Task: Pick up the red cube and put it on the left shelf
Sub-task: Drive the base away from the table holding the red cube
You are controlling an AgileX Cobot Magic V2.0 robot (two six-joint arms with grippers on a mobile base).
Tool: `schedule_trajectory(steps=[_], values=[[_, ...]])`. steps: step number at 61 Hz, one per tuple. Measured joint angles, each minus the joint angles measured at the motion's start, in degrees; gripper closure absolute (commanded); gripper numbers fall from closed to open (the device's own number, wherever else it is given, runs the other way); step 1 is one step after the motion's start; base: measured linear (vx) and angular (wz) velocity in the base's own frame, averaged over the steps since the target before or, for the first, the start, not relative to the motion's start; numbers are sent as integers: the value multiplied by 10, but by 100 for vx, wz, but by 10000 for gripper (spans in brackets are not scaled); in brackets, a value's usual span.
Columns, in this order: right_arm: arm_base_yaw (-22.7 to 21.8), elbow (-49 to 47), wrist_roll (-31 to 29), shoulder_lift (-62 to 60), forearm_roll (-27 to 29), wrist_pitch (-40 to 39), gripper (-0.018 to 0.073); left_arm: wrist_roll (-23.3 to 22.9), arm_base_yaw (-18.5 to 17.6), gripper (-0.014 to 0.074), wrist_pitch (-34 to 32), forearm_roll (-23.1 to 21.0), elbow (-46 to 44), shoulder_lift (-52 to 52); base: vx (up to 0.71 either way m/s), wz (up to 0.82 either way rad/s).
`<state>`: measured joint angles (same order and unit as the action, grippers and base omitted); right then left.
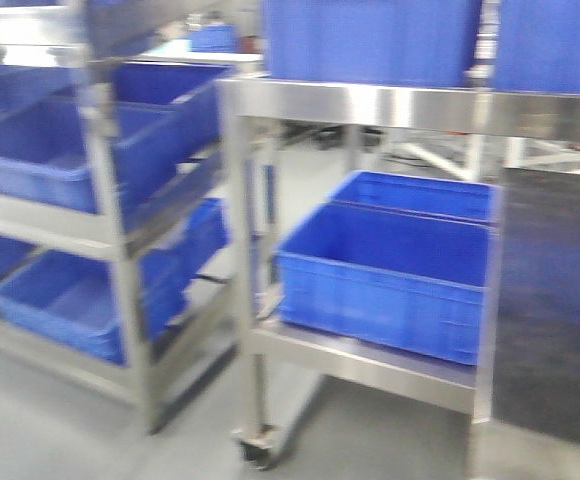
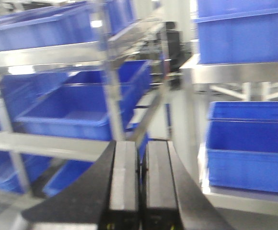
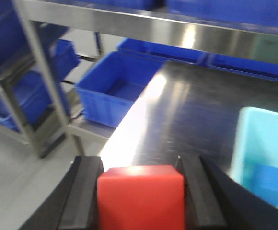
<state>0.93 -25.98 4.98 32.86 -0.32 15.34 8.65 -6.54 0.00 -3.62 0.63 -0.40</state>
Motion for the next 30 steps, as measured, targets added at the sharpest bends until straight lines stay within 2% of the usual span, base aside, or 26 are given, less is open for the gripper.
schedule_trajectory(steps=[30], values=[[0,0,0,0,0,0,494,0,0,491,0,0,0,0,-11,51]])
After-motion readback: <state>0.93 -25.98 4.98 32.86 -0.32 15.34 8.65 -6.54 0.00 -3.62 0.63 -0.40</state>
